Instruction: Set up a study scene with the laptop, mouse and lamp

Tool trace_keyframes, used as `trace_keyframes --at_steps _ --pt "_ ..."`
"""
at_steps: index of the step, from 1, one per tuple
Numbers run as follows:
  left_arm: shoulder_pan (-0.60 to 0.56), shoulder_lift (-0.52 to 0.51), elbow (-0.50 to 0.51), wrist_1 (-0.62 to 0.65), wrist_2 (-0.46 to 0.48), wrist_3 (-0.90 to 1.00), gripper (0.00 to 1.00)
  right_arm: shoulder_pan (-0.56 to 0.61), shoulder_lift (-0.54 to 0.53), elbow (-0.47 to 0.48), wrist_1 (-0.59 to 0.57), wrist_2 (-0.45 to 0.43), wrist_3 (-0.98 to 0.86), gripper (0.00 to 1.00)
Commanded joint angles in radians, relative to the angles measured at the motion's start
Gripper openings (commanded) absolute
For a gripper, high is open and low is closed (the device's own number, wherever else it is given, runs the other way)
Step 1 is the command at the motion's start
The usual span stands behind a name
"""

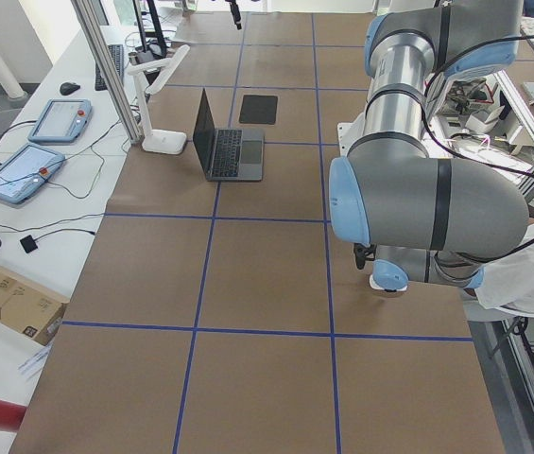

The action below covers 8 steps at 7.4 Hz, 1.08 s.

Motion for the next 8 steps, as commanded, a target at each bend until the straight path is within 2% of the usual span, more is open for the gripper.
trace_keyframes --at_steps 1,3,4,5,8 --pt "0.011 -0.002 0.020 -0.009 -0.001 -0.012 0.99 -0.002 -0.004 0.001 0.000 0.000 0.004 1.00" --pt "0.016 -0.025 0.038 -0.021 0.001 -0.012 0.98 -0.005 -0.007 0.001 0.000 0.000 0.002 1.00" --pt "0.016 -0.040 0.048 -0.021 0.001 -0.012 0.93 -0.005 -0.007 0.000 0.000 0.000 0.002 1.00" --pt "0.016 -0.045 0.048 -0.021 0.001 -0.014 0.83 -0.005 -0.007 0.000 0.000 -0.002 0.002 1.00" --pt "0.016 -0.004 0.048 -0.070 0.001 -0.012 0.41 -0.005 -0.007 0.003 0.000 0.000 0.004 1.00"
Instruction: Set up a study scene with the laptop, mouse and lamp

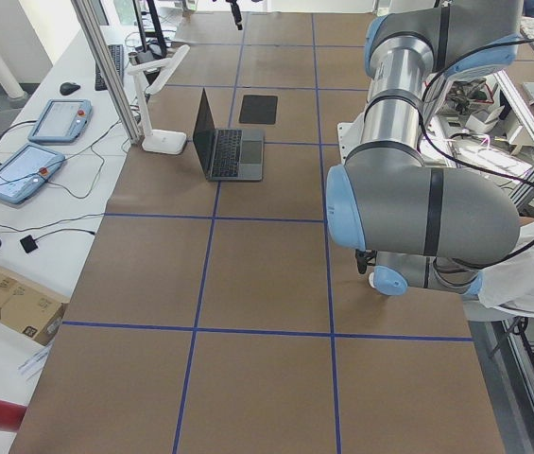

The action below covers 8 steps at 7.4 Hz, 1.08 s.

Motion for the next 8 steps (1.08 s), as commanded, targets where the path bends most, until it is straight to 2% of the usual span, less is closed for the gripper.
trace_keyframes --at_steps 1,5,8 --pt "-0.001 0.065 0.000 -0.105 0.000 0.004 0.36 0.000 0.000 0.000 0.000 0.001 0.001 1.00" --pt "-0.023 0.046 -0.047 -0.155 0.002 0.009 0.36 -0.008 0.000 -0.010 0.000 0.001 -0.001 1.00" --pt "-0.095 0.021 -0.133 -0.149 -0.011 0.018 0.36 -0.015 0.001 -0.013 0.000 0.011 -0.001 1.00"
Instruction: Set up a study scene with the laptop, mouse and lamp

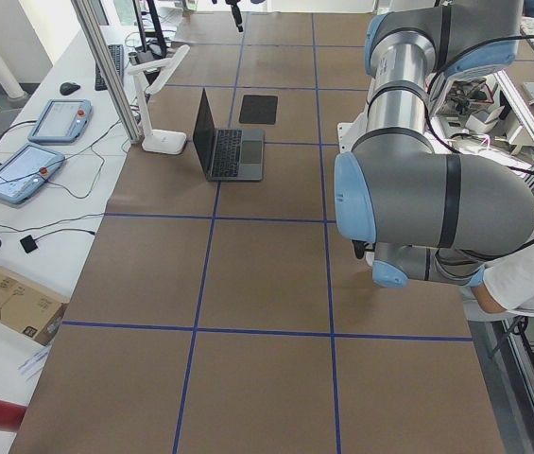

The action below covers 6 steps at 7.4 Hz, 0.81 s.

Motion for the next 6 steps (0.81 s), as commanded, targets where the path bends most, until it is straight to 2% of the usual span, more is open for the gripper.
trace_keyframes --at_steps 1,2,3,5,6 --pt "-0.040 -0.036 -0.038 0.005 -0.007 0.010 0.36 -0.006 0.004 -0.008 0.000 0.008 -0.001 1.00" --pt "-0.061 -0.070 -0.038 0.008 -0.012 0.080 0.36 -0.010 0.004 -0.008 0.000 0.009 0.001 1.00" --pt "-0.130 -0.127 -0.038 0.046 -0.063 0.117 0.36 -0.010 0.005 -0.008 0.000 0.015 0.001 1.00" --pt "-0.301 -0.287 -0.041 0.188 -0.208 0.161 0.37 -0.010 0.013 -0.016 0.000 0.017 0.001 1.00" --pt "-0.375 -0.325 -0.056 0.244 -0.277 0.182 0.37 -0.010 0.013 -0.016 0.000 0.017 0.001 1.00"
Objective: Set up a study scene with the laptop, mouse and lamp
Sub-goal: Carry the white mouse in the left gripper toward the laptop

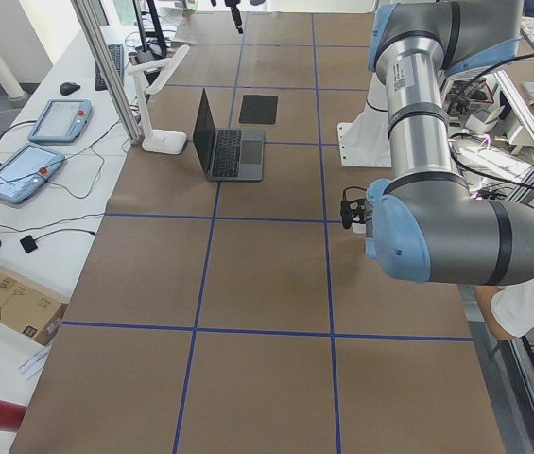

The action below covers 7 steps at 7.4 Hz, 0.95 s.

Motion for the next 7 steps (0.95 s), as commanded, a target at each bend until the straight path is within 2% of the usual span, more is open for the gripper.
trace_keyframes --at_steps 1,2,3,5,7 --pt "-0.126 -0.076 -0.021 0.092 -0.111 0.060 0.37 0.000 0.002 -0.002 0.000 0.001 0.000 1.00" --pt "-0.134 -0.108 -0.021 0.112 -0.111 0.098 0.37 0.000 0.002 -0.005 0.000 0.002 0.000 1.00" --pt "-0.183 -0.185 -0.022 0.203 -0.134 0.121 0.37 0.000 0.002 -0.005 0.000 0.002 0.000 1.00" --pt "-0.363 -0.347 -0.021 0.379 -0.311 0.151 0.37 0.000 0.002 -0.008 0.000 0.002 0.000 1.00" --pt "-0.381 -0.474 -0.021 0.527 -0.315 0.183 0.37 0.000 0.002 -0.009 0.000 0.028 0.000 1.00"
